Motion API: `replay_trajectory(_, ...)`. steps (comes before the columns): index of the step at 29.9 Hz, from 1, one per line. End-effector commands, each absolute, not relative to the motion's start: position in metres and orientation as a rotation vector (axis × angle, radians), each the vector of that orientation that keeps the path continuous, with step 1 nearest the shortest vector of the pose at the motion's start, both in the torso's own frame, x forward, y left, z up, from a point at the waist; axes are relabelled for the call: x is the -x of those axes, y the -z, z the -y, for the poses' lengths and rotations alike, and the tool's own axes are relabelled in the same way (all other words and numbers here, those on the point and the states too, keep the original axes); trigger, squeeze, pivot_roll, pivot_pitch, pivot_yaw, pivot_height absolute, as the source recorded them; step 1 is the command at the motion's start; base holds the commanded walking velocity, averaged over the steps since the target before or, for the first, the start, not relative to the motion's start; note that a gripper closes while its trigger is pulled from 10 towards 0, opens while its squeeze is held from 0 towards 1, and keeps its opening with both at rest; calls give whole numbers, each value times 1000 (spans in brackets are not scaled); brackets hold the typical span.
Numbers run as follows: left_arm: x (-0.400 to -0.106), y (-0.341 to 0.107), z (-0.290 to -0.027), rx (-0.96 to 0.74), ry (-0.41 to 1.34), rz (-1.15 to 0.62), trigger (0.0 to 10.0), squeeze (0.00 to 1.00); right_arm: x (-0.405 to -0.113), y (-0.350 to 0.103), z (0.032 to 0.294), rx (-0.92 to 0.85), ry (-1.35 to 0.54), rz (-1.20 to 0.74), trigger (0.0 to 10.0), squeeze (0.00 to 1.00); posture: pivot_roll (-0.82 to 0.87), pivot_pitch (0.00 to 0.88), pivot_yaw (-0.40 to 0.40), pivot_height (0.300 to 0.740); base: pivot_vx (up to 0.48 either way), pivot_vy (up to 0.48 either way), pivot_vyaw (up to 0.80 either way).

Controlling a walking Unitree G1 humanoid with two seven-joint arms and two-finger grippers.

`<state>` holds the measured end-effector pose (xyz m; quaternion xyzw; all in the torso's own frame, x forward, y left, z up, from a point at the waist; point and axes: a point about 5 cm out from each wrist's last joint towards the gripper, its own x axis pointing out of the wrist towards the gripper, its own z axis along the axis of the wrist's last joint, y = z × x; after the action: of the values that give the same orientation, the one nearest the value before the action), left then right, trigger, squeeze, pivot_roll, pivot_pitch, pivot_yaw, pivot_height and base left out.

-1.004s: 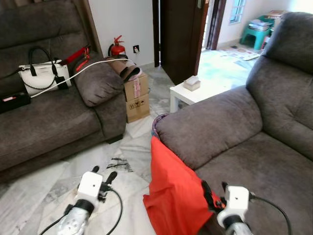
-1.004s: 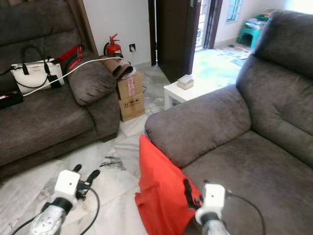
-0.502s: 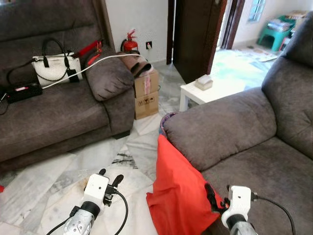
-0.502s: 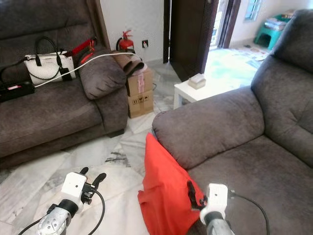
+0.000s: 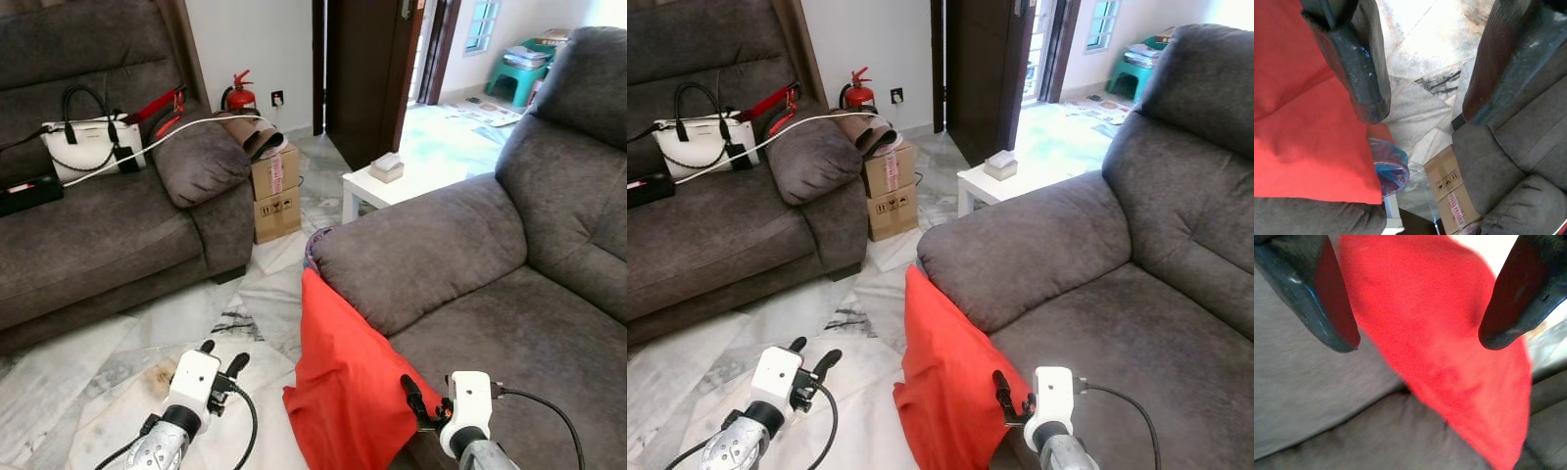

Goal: Move the pillow to the sofa from floor

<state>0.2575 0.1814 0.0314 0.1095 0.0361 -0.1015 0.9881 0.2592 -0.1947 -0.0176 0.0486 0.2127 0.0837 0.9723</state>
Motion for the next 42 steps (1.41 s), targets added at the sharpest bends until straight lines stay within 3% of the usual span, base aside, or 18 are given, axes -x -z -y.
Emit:
replay_trajectory(1, -257, -31, -184, -224, 203, -87, 10000, 0, -259, 20, 191, -115, -192, -454, 10000, 1000, -23, 37, 52, 641, 0, 0, 0)
replay_trajectory(23, -254, -31, -186, -211, 194, -102, 10000, 0, -260, 23, 185, -107, -227, -493, 10000, 1000, 1, 77, 52, 641, 0, 0, 0)
replay_trajectory(24, -254, -31, -186, -208, 193, -103, 10000, 0, -259, 24, 185, -99, -221, -499, 10000, 463, 0, 79, 52, 641, 0, 0, 0)
replay_trajectory(25, -254, -31, -186, -207, 195, -103, 10000, 0, -258, 25, 186, -93, -215, -503, 10000, 0, 0, 79, 52, 641, 0, 0, 0)
replay_trajectory(42, -252, -33, -179, -190, 225, -105, 10000, 0, -254, 31, 181, -143, -178, -535, 10000, 0, 31, 85, 50, 641, 0, 0, 0)
